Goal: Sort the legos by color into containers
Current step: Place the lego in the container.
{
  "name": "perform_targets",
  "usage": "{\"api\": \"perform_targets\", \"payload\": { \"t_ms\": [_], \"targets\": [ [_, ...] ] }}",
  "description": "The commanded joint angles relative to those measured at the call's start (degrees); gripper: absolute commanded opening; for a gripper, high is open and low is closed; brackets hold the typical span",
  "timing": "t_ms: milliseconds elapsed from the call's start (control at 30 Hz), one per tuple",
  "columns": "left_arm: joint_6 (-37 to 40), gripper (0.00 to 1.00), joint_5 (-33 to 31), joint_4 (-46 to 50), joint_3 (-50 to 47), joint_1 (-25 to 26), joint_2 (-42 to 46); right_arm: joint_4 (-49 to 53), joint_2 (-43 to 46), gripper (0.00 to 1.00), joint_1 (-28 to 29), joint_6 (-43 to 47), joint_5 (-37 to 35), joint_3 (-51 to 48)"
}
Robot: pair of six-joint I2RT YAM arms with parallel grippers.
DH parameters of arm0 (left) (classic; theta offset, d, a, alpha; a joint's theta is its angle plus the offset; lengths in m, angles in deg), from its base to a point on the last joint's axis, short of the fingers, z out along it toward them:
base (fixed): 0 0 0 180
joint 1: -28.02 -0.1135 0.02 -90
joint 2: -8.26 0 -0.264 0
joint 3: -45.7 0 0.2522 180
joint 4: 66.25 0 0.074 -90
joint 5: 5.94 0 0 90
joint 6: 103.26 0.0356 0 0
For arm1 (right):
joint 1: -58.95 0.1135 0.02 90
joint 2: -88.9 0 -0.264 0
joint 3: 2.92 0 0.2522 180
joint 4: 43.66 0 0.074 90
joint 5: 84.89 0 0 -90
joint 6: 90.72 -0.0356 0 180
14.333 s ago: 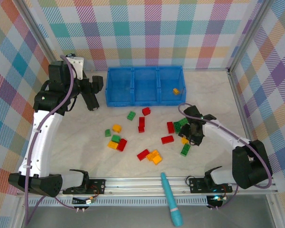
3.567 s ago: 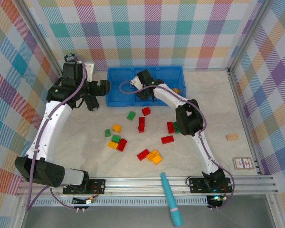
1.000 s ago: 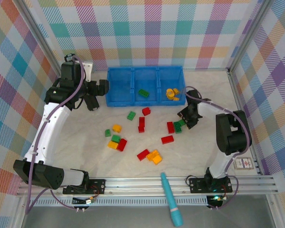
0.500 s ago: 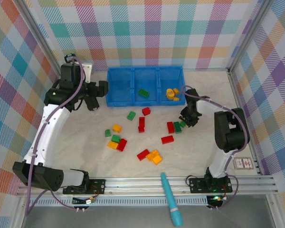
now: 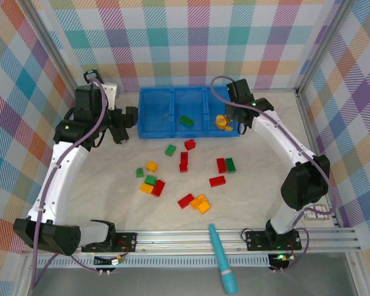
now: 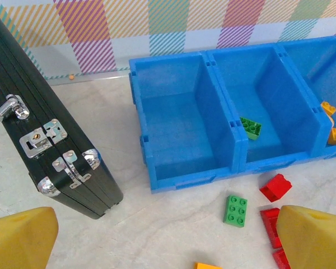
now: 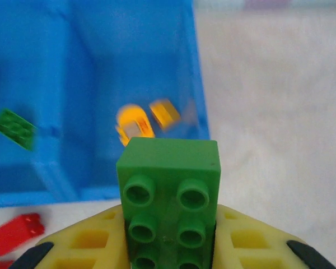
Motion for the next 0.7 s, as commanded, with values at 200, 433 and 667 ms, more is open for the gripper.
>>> {"api": "perform_targets", "payload": {
  "t_ms": [200, 433, 667],
  "targets": [
    [0.9, 1.00, -0.6, -0.3, 0.7, 0.5, 0.9, -14.0, -13.5, 0.30, 5.7, 27.0, 2.9, 13.3],
    [0.9, 1.00, -0.3, 0.6, 2.0, 0.5, -0.5, -13.9, -24.4, 0.33, 6.4, 27.5, 6.3, 21.4],
    [1.0, 1.00, -1.1, 1.1, 2.6, 0.5, -1.0, -10.8, -32.0, 0.33, 8.4, 25.2, 8.4, 27.9]
  ]
}}
